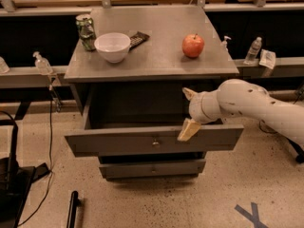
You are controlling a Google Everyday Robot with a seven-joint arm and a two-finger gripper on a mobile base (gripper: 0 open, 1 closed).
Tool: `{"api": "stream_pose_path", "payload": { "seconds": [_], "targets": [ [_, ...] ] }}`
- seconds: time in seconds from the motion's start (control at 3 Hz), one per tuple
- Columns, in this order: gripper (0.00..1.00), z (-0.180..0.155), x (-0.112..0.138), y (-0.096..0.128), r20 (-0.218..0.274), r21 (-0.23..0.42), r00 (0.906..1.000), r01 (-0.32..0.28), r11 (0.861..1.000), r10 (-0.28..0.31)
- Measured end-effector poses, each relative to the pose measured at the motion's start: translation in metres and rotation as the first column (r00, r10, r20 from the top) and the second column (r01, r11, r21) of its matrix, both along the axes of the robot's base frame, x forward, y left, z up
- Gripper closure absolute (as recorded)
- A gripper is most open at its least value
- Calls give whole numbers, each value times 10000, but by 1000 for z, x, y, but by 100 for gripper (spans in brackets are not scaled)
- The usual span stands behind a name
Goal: Close top drawer
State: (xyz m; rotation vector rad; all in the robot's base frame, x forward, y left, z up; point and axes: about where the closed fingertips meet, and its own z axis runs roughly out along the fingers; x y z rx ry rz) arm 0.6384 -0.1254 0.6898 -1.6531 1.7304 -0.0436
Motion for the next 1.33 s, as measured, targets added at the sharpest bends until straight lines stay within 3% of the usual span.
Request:
{"api": "stream_pose_path", "payload": {
  "seconds": [0.33,0.67,1.33],
  "targets": [
    [0,2,15,1,37,49,9999,102,9999,-102],
    [0,8,57,-6,23,397,9984,559,9977,-560],
    [0,6,71,-10,-124,793,9974,718,9943,-710]
  ]
}}
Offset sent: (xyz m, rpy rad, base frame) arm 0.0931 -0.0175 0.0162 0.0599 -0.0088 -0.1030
